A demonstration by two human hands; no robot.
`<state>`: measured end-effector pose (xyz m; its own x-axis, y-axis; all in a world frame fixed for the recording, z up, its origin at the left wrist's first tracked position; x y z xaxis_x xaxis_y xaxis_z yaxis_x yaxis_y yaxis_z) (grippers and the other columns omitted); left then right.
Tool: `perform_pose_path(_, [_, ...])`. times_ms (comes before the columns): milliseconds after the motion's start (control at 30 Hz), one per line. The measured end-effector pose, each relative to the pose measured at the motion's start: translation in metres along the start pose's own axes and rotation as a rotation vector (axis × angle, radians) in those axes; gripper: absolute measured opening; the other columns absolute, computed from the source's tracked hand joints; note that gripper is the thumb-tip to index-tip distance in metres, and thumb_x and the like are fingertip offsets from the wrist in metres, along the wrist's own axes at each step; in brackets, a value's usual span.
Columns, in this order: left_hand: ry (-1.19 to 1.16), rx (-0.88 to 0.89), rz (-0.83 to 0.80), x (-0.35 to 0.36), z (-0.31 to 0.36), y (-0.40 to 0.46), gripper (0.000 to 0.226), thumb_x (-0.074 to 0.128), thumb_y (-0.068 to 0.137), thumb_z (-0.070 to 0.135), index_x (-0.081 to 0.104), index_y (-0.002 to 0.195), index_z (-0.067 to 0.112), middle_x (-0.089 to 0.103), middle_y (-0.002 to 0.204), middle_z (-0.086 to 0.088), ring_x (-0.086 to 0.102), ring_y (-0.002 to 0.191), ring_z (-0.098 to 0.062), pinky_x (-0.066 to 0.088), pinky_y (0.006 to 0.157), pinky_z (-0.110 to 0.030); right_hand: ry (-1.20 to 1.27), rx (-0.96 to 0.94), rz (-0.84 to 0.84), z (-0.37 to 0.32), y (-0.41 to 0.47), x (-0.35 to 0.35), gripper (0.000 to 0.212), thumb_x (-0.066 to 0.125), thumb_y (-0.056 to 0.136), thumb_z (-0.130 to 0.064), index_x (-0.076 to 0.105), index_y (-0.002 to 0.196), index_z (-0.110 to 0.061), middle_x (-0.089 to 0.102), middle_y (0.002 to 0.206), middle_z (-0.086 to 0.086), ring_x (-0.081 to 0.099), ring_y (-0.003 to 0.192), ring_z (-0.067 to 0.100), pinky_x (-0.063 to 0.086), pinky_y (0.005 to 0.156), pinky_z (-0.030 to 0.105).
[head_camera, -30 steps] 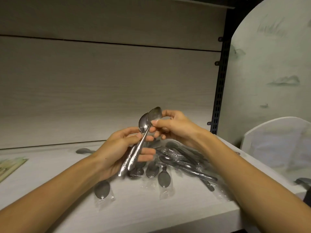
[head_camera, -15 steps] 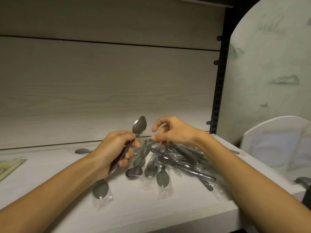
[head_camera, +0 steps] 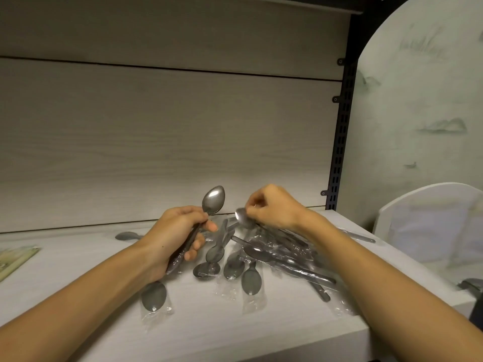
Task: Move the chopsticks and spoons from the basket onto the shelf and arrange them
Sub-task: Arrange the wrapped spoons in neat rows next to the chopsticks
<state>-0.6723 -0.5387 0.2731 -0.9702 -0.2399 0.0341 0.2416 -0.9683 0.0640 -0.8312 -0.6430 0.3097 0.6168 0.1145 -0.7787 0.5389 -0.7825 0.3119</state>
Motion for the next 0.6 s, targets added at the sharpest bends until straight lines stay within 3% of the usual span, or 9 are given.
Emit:
perform_pose_path(167, [-0.131, 0.041, -0.025, 0.006, 0.006, 0.000, 0.011, 0.048, 0.097, 0.005, 0.056, 0.102, 0.000, 0.073, 0.079, -0.013, 0.063, 0.052, -0.018, 0.052, 0.044, -0.023, 0.508, 0.058, 0.216, -0.005, 0.000, -0.024, 0.005, 0.062, 0.081, -0.002, 0.065, 0.081, -0.007, 0.061, 0.054, -0.001, 0.053, 0.044, 0.007, 0.042, 0.045, 0.016])
perform_pose_path(367, [-0.238, 0.031, -0.109, 0.014, 0.009, -0.004, 0.022, 0.048, 0.097, 0.004, 0.049, 0.120, 0.002, 0.072, 0.098, -0.021, 0.072, 0.085, -0.029, 0.061, 0.071, -0.033, 1.140, 0.091, 0.112, -0.012, -0.003, -0.027, 0.003, 0.059, 0.087, 0.001, 0.060, 0.088, -0.002, 0.069, 0.064, 0.005, 0.067, 0.059, 0.014, 0.054, 0.053, 0.020])
perform_pose_path(500, [-0.302, 0.000, -0.204, 0.024, 0.010, -0.012, 0.025, 0.049, 0.096, 0.004, 0.051, 0.121, 0.003, 0.070, 0.104, -0.024, 0.070, 0.089, -0.039, 0.061, 0.064, -0.039, 1.182, 0.115, -0.036, -0.016, -0.004, -0.012, 0.007, 0.064, 0.086, 0.001, 0.059, 0.090, 0.002, 0.072, 0.074, 0.012, 0.072, 0.072, 0.024, 0.059, 0.064, 0.025])
perform_pose_path(600, [-0.280, -0.017, -0.230, 0.028, 0.011, -0.015, 0.024, 0.051, 0.095, 0.007, 0.054, 0.118, 0.006, 0.071, 0.102, -0.020, 0.070, 0.068, -0.034, 0.058, 0.051, -0.034, 0.961, 0.092, -0.030, -0.016, -0.004, -0.004, 0.010, 0.069, 0.086, -0.006, 0.060, 0.089, -0.004, 0.073, 0.082, 0.014, 0.071, 0.072, 0.020, 0.058, 0.063, 0.026])
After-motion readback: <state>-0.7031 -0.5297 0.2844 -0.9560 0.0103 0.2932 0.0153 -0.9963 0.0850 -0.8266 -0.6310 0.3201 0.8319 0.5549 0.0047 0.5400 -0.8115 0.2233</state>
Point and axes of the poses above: each hand's wrist, its own y-axis towards the middle knuckle, its own x-axis out of the palm, z = x × y, the point moved 6 cm from there along y, towards the middle knuckle
